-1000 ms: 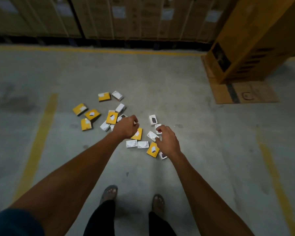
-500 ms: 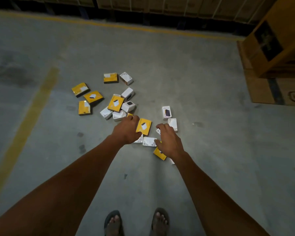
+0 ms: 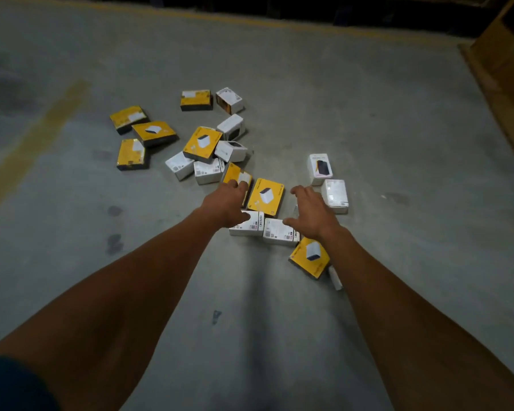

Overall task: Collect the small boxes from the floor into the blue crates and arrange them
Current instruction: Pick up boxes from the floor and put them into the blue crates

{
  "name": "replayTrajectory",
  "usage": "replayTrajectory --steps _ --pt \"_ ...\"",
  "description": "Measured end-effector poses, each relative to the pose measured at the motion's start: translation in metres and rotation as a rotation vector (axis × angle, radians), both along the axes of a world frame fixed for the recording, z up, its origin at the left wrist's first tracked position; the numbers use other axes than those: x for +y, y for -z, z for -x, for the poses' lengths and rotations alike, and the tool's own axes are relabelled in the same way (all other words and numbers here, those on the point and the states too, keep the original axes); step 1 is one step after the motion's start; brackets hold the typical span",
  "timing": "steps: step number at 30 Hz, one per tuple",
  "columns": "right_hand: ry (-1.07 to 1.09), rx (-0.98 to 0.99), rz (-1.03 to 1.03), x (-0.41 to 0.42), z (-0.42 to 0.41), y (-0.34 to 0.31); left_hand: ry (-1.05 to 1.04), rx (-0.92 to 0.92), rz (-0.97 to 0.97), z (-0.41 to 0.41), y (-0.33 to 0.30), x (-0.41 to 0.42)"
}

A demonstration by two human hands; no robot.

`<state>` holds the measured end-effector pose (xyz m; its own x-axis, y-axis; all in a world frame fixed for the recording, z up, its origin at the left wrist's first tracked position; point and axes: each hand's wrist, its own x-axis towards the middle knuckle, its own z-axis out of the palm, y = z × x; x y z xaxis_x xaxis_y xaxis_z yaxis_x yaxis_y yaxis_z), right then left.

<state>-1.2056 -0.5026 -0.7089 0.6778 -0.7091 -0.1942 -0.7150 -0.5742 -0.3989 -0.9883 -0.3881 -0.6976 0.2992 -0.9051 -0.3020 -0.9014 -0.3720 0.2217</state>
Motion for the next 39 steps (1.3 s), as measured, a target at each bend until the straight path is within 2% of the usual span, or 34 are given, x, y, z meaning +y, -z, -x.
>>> replayTrajectory --steps 8,12,16,18,22,28,31,37,39 --pt "-0.101 0.106 0.035 -0.009 -0.03 0.125 -0.026 -0.007 -0.015 -0.001 0.126 -0.019" --pt "-0.173 0.261 0.123 -0.004 -0.039 0.168 -0.017 -0.054 -0.065 0.003 0.175 -0.021" --pt "-0.167 0.363 0.204 -0.005 -0.046 0.175 -0.02 -0.136 -0.069 -0.001 0.191 -0.017" --pt "-0.123 0.348 0.19 -0.007 -0.049 0.156 -0.055 -0.086 -0.055 -0.007 0.174 -0.014" --pt "0.141 0.134 -0.01 -0.01 -0.05 0.076 -0.279 0.095 0.095 -0.02 0.099 0.0" --pt "0.487 -0.31 -0.386 0.007 -0.04 -0.092 -0.533 0.555 0.258 -0.017 -0.077 0.023" --pt "0.558 -0.458 -0.505 0.022 -0.037 -0.189 -0.687 0.787 0.312 -0.012 -0.168 0.03" --pt "0.693 -0.694 -0.664 0.038 -0.031 -0.387 -0.789 1.127 0.448 0.003 -0.39 0.043" --pt "0.744 -0.803 -0.794 0.045 -0.031 -0.462 -0.8 1.213 0.48 0.005 -0.461 0.049"
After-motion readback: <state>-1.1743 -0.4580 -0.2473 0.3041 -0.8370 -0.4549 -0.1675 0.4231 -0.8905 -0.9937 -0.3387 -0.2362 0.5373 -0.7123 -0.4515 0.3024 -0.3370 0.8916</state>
